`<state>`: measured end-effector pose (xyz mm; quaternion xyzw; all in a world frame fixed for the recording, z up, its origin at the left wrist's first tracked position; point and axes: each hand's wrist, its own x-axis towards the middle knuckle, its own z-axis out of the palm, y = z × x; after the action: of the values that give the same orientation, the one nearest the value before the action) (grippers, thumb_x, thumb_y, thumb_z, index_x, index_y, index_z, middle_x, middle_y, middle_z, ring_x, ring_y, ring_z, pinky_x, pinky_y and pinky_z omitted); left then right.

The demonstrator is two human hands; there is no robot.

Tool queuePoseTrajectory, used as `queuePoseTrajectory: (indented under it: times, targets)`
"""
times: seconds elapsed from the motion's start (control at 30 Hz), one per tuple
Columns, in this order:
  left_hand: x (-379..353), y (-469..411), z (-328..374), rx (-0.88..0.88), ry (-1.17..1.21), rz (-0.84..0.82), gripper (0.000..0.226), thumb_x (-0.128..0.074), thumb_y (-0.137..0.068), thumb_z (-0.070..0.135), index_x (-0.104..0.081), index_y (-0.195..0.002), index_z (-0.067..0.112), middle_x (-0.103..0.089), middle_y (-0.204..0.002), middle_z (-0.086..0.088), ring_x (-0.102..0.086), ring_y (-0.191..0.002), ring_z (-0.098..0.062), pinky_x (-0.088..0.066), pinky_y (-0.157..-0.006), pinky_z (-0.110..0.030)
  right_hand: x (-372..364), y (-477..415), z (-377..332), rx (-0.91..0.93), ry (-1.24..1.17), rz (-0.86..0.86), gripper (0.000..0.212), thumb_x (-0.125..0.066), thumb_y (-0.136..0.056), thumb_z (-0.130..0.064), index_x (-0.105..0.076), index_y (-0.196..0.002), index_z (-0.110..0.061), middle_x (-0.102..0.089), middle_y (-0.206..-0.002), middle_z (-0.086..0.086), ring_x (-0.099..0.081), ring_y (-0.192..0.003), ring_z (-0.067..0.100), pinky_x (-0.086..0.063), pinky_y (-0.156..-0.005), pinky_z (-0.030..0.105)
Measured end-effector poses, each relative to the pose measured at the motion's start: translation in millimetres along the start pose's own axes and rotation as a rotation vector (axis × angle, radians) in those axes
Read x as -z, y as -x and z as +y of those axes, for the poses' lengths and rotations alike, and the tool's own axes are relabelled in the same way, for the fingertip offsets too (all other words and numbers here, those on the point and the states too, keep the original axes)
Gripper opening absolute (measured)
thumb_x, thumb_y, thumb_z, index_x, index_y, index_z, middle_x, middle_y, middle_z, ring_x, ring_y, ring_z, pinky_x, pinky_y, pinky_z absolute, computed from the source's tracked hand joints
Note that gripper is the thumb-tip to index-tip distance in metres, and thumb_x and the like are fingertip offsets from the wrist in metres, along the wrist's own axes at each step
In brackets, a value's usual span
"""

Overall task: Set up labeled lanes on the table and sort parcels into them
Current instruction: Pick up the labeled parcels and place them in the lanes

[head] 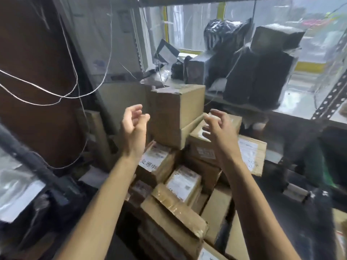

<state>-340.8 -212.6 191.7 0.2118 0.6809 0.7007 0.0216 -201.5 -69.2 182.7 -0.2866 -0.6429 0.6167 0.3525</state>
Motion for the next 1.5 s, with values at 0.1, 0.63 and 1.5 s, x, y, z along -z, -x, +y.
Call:
queuePoseTrajectory:
  times: [0.1,0.63,1.5]
  targets:
    - [-14.0,-51.3,-8.7,0.131,0.040,-0.124,0.074,-0.055,-0.074,0.048,-0.051,-0.142,0.017,-0.057,-0.129,0.002,-0.055,-0.119,-0.010,-0.043,-0.101,-0.026,-24.6,-30.0,-5.2,-0.024,-0.011,0.064,0.046,-0.054,-0.104,-0.035,-0.042,-0.146,-0.021,-0.059,-0.128,-0.003,-0.059,-0.113,0.013,-0.047,-0.100,0.031]
    - [-41.0,-98.5,-37.0,0.047,0.152,-0.425,0.062,-0.051,-0.075,0.053,-0.062,-0.126,0.020,-0.069,-0.124,-0.002,-0.061,-0.121,-0.019,-0.044,-0.109,-0.048,-87.1,-86.6,13.4,-0.042,-0.112,0.010,0.102,-0.037,-0.070,-0.101,-0.039,-0.154,-0.043,-0.046,-0.158,-0.006,-0.036,-0.150,0.022,-0.019,-0.123,0.060]
    - [-165.5,93.4,21.7,0.023,0.263,-0.548,0.031,-0.039,-0.088,0.032,-0.061,-0.109,0.024,-0.070,-0.112,-0.004,-0.067,-0.105,-0.018,-0.051,-0.087,-0.030,173.4,81.7,-15.6,0.157,-0.383,0.401,0.064,-0.061,-0.067,-0.033,-0.063,-0.129,-0.015,-0.067,-0.126,0.021,-0.062,-0.120,0.045,-0.043,-0.098,0.076]
